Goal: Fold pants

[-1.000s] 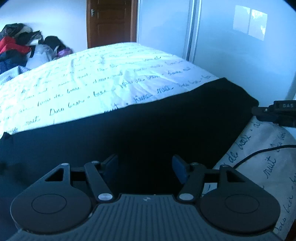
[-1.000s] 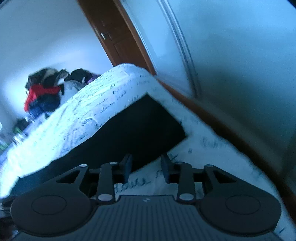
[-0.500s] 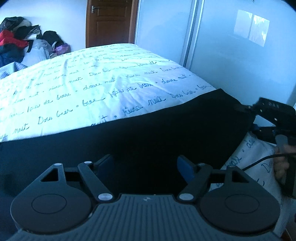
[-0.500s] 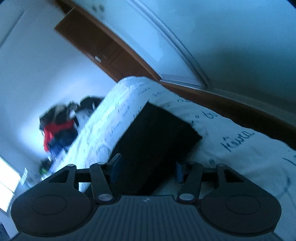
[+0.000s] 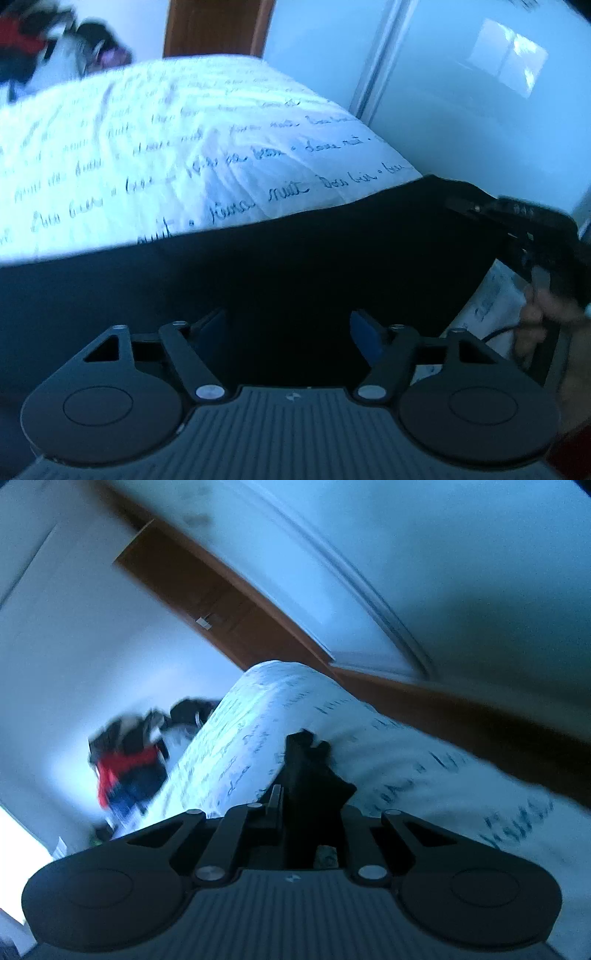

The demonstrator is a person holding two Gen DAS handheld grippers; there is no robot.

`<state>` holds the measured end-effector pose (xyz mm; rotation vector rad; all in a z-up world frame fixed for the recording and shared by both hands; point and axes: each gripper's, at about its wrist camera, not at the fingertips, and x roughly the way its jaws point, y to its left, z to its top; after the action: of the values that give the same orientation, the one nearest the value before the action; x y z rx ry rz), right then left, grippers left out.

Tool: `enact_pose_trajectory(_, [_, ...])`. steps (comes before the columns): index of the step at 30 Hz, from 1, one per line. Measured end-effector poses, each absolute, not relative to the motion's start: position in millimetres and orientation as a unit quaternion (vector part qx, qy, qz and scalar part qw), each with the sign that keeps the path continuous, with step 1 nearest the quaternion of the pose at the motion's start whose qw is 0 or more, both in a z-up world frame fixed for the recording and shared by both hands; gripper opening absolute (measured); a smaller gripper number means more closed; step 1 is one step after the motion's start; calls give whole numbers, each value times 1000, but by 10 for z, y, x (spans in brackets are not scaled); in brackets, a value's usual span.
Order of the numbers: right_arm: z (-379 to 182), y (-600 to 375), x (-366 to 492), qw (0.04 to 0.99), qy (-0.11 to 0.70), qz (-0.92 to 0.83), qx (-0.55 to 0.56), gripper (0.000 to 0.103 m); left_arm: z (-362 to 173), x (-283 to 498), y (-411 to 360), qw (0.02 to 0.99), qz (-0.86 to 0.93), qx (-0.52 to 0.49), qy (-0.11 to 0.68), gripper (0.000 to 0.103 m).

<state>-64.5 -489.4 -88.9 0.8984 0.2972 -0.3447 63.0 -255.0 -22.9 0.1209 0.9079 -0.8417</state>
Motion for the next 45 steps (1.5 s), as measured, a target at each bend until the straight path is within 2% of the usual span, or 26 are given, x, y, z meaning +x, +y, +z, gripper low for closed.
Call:
enact_pose_trajectory(8, [-461,-4253,-415,948,195,-145,205,10,-324,1059,-2373,720,-431,-183,512,76])
enact_pose_trajectory(12, [-399,-3875,-287,963,217,-122,105,10,-360,1186,-2404,666,-452,-282,523,86])
enact_pose_trajectory(15, [-388,-3568,-251,968,228,-101,40,10,-409,1261,-2478,637,-449,-329,532,87])
enact_pose_trajectory(21, [-384,-3154,-312,971,231,-60,-20,10,-534,1367,-2515,617,-429,-369,547,86])
enact_pose_trajectory(23, [-392,-3041,-350,971,231,-49,-31,10,-551,1374,-2462,615,-426,-373,549,82])
enact_pose_trajectory(24, [-394,-2987,-360,972,231,-39,-32,10,-566,1378,-2459,617,-423,-371,549,77])
enact_pose_trajectory(26, [-427,-2892,-340,971,234,-30,-41,10,-591,1387,-2400,626,-414,-366,551,64])
enact_pose_trajectory(28, [-468,-2782,-362,969,238,-27,-58,10,-585,1384,-2359,646,-402,-346,549,43])
enact_pose_trajectory(29, [-466,-2761,-313,968,240,-27,-66,10,-564,1367,-2322,662,-394,-331,545,39])
enact_pose_trajectory(31, [-488,-2676,-302,966,241,-30,-83,10,-529,1336,-2271,689,-384,-307,533,23])
enact_pose_trajectory(33, [-495,-2594,-292,966,240,-31,-93,10,-504,1306,-2239,708,-377,-285,525,16])
enact_pose_trajectory(36, [-510,-2551,-254,963,244,-30,-108,10,-466,1275,-2227,723,-378,-262,516,12])
enact_pose_trajectory(39, [-560,-2516,-241,958,256,-36,-127,13,-444,1236,-2238,736,-380,-242,506,11])
enact_pose_trajectory(43, [-582,-2494,-306,953,262,-55,-143,29,-438,1190,-2241,749,-382,-220,495,12])
enact_pose_trajectory(45, [-581,-2487,-366,953,259,-53,-149,29,-438,1164,-2250,752,-383,-215,491,12])
